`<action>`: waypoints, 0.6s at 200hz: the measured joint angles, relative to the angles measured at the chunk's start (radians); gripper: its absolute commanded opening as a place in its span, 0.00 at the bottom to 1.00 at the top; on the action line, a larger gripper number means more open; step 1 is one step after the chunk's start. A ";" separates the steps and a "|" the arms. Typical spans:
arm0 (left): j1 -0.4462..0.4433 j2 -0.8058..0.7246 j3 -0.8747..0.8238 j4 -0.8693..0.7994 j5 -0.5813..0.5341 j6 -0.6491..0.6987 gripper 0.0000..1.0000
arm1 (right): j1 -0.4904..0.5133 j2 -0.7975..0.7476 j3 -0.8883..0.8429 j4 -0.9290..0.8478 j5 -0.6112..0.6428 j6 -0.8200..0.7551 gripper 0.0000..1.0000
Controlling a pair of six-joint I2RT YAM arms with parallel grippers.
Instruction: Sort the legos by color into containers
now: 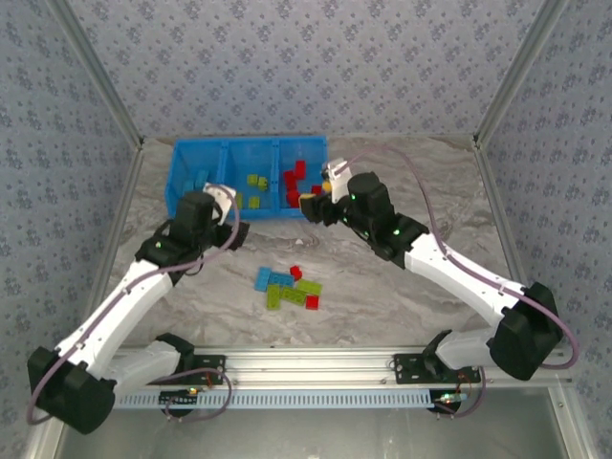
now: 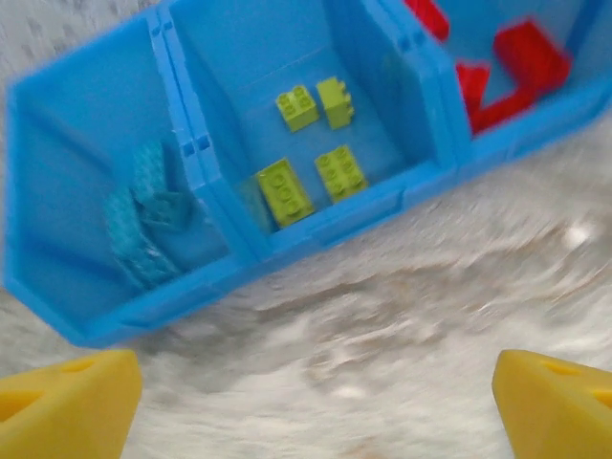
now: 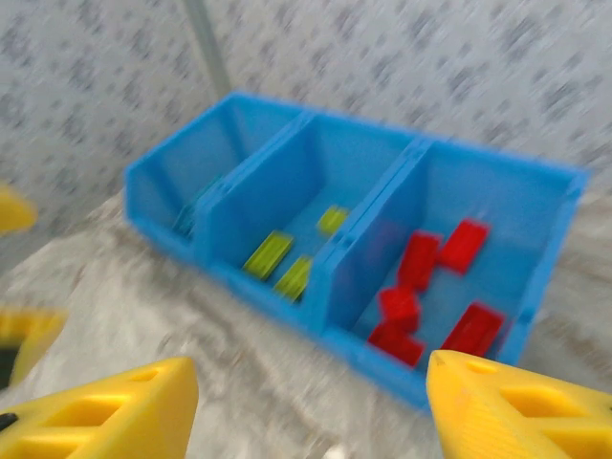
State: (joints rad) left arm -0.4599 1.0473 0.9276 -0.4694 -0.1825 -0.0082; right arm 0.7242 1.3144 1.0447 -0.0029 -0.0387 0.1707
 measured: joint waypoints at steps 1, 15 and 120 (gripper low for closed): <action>0.000 0.004 0.005 -0.002 0.003 -0.010 0.91 | 0.001 -0.001 -0.002 -0.004 -0.004 0.002 0.72; 0.000 0.060 0.064 -0.043 0.058 -0.186 0.87 | 0.012 -0.003 -0.019 -0.064 -0.081 0.024 0.75; -0.203 0.489 -0.020 -0.103 0.157 -0.826 0.73 | 0.060 0.052 -0.073 -0.214 -0.299 0.153 0.95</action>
State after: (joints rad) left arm -0.6632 1.5368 0.9077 -0.5724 -0.0254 -0.8345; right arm 0.7841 1.3663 0.9714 -0.2165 -0.3382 0.3233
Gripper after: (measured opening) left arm 0.751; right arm 0.944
